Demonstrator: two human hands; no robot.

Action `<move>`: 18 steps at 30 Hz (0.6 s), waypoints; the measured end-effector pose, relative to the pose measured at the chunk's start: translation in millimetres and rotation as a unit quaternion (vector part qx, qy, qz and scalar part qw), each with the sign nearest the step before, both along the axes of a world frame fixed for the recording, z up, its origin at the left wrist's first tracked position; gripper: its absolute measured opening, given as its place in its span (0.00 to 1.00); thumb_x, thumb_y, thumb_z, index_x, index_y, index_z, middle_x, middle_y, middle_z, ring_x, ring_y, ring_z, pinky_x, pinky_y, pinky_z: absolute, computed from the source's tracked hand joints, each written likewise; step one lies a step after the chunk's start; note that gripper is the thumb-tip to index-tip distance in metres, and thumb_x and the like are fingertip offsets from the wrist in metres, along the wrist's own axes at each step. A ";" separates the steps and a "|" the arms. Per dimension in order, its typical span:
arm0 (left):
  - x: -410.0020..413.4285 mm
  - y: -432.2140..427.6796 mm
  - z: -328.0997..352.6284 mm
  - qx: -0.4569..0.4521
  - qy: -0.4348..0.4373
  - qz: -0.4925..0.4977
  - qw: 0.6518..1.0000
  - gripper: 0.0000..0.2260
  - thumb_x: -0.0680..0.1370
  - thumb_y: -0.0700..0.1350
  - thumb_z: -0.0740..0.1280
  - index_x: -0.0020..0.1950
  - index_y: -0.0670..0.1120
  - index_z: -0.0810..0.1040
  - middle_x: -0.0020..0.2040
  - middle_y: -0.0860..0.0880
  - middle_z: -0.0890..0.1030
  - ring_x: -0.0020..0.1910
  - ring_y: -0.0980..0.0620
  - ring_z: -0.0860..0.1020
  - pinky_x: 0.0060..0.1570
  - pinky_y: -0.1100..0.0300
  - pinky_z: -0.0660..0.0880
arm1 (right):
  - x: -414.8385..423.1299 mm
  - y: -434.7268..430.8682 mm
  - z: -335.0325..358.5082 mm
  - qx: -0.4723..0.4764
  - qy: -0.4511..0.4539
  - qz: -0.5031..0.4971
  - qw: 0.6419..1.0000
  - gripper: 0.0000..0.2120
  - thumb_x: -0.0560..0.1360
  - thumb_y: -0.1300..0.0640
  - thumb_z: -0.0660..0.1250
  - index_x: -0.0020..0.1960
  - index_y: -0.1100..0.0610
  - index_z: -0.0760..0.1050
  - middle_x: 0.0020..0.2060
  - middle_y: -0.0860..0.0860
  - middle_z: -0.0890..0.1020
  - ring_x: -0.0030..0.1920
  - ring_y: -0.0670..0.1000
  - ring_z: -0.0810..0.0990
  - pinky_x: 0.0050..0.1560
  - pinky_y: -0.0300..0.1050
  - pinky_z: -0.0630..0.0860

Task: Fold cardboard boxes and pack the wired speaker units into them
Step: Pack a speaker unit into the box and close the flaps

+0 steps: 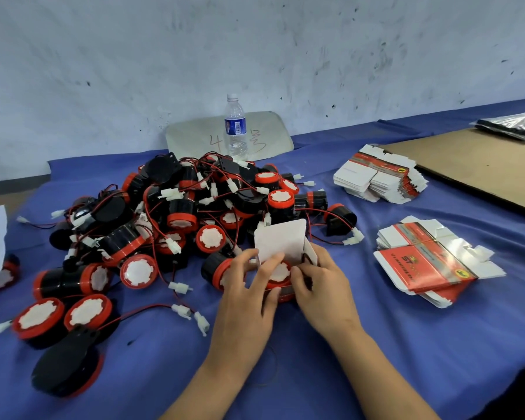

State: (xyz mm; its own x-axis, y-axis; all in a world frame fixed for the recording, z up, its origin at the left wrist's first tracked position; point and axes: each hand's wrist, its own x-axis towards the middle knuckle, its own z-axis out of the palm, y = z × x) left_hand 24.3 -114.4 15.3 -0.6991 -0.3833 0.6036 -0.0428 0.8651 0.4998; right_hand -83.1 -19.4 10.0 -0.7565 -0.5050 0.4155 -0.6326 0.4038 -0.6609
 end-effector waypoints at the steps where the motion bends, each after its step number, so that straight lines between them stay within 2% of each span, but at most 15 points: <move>1: 0.3 0.5 0.4 0.002 -0.003 -0.005 1.000 0.30 0.76 0.39 0.70 0.69 0.63 0.62 0.68 0.54 0.63 0.66 0.57 0.65 0.61 0.66 0.66 | 0.9 1.2 1.4 -0.021 0.010 0.001 1.000 0.09 0.77 0.58 0.64 0.49 0.54 0.83 0.65 0.39 0.74 0.51 0.45 0.78 0.46 0.44 0.77; 3: 1.1 0.5 0.4 0.001 -0.012 -0.008 1.000 0.31 0.77 0.38 0.69 0.70 0.64 0.60 0.69 0.53 0.64 0.68 0.57 0.65 0.62 0.69 0.63 | 2.9 3.3 5.4 -0.085 0.011 0.013 0.996 0.16 0.77 0.61 0.63 0.60 0.45 0.79 0.55 0.34 0.78 0.47 0.42 0.79 0.43 0.35 0.74; 5: 1.4 0.2 -0.1 -0.006 -0.023 -0.010 1.000 0.31 0.78 0.38 0.68 0.70 0.64 0.60 0.70 0.51 0.66 0.69 0.55 0.66 0.63 0.71 0.61 | 4.2 6.0 11.3 -0.149 -0.054 0.029 0.987 0.26 0.79 0.61 0.61 0.69 0.35 0.67 0.44 0.29 0.79 0.41 0.38 0.79 0.38 0.29 0.71; 7: 1.7 0.4 -0.1 -0.013 -0.032 -0.016 0.999 0.31 0.78 0.37 0.67 0.72 0.64 0.60 0.71 0.50 0.67 0.70 0.55 0.65 0.64 0.75 0.58 | 2.6 5.9 13.9 -0.192 -0.121 0.035 0.973 0.30 0.80 0.60 0.60 0.69 0.29 0.59 0.47 0.27 0.79 0.42 0.37 0.80 0.39 0.27 0.71; 10: 1.3 1.0 0.2 -0.023 -0.039 -0.020 0.999 0.28 0.77 0.34 0.66 0.72 0.59 0.67 0.71 0.48 0.68 0.69 0.51 0.67 0.64 0.69 0.62 | 0.5 6.0 13.1 -0.214 -0.166 0.050 0.961 0.29 0.79 0.63 0.61 0.68 0.33 0.62 0.50 0.28 0.80 0.45 0.35 0.80 0.42 0.26 0.72; 13: 0.3 1.7 -0.6 -0.025 -0.048 -0.020 0.998 0.25 0.77 0.33 0.66 0.71 0.52 0.71 0.72 0.46 0.68 0.70 0.47 0.68 0.66 0.62 0.64 | -0.1 6.6 12.3 -0.217 -0.188 0.056 0.956 0.28 0.79 0.67 0.61 0.67 0.37 0.65 0.51 0.34 0.81 0.47 0.36 0.80 0.43 0.26 0.72; 16: -1.0 2.8 -3.0 -0.027 -0.072 -0.037 0.996 0.27 0.79 0.34 0.64 0.74 0.54 0.66 0.76 0.51 0.62 0.74 0.53 0.60 0.70 0.62 0.60 | -3.3 5.8 10.4 -0.226 -0.209 0.050 0.950 0.28 0.78 0.69 0.60 0.67 0.40 0.67 0.52 0.38 0.81 0.48 0.36 0.80 0.44 0.27 0.72; 18: -2.2 3.7 -5.6 -0.043 -0.099 -0.056 0.993 0.28 0.80 0.37 0.63 0.75 0.58 0.60 0.76 0.57 0.55 0.75 0.58 0.52 0.73 0.65 0.52 | -3.9 4.7 9.3 -0.226 -0.212 0.050 0.949 0.31 0.76 0.72 0.59 0.67 0.40 0.68 0.50 0.36 0.82 0.46 0.36 0.79 0.42 0.28 0.73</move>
